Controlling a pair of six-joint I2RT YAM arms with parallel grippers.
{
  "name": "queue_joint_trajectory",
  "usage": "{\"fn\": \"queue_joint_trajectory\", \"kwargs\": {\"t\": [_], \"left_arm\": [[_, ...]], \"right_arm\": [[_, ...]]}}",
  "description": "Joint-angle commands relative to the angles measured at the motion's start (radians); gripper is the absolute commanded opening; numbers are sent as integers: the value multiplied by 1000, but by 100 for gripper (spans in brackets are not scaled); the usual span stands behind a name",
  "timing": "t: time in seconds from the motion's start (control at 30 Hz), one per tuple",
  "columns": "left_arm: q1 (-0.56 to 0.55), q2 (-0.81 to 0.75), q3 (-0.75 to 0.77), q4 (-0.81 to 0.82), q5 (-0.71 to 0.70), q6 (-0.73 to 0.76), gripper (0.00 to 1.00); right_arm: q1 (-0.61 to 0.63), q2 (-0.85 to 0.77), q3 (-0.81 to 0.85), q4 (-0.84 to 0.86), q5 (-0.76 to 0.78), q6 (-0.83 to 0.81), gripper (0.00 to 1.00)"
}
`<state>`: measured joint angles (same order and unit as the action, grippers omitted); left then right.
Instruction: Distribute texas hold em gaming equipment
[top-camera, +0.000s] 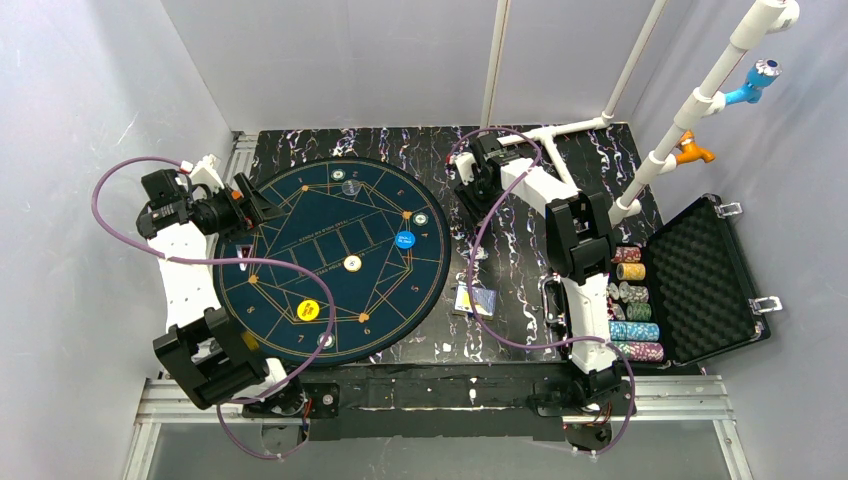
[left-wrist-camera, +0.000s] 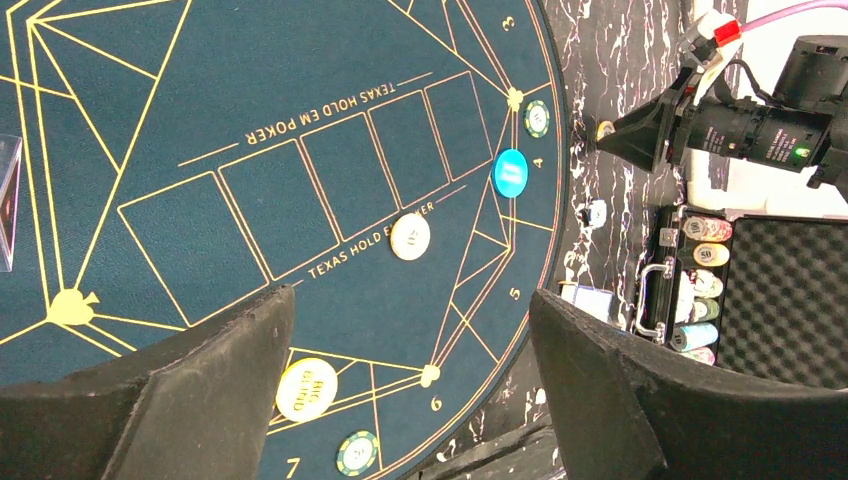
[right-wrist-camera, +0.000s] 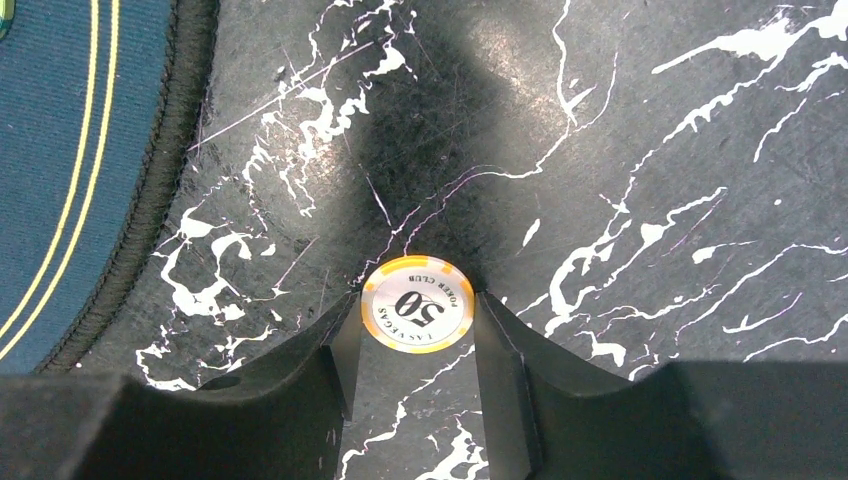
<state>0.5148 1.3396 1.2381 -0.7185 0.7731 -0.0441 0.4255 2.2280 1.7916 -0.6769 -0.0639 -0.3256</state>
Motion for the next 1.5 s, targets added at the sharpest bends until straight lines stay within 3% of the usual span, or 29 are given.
{"fn": "queue_joint_trajectory", "kwargs": {"t": [0.0,0.27,0.57,0.93,1.27,1.47], "left_arm": [[-2,-14,21,-13,3,17,85],[-2,2,25,-15,9,16,85],[-1,11,30,-17,25,7,85],[-2,18,42,-18,53,-12,85],[-1,17,48,-19,57,-17,85],[-1,16,44,-22,63,-1,86]], "right_arm": [[-2,-37,-2,-54,-16,-21,39],[27,-122,23,-57,-49,-7,36],[203,-154,75,-71,-114,31,36],[457,12,310,-74,-155,68,37],[549,151,404,-45,-159,85,39],[553,144,395,-38,-168,89,72]]}}
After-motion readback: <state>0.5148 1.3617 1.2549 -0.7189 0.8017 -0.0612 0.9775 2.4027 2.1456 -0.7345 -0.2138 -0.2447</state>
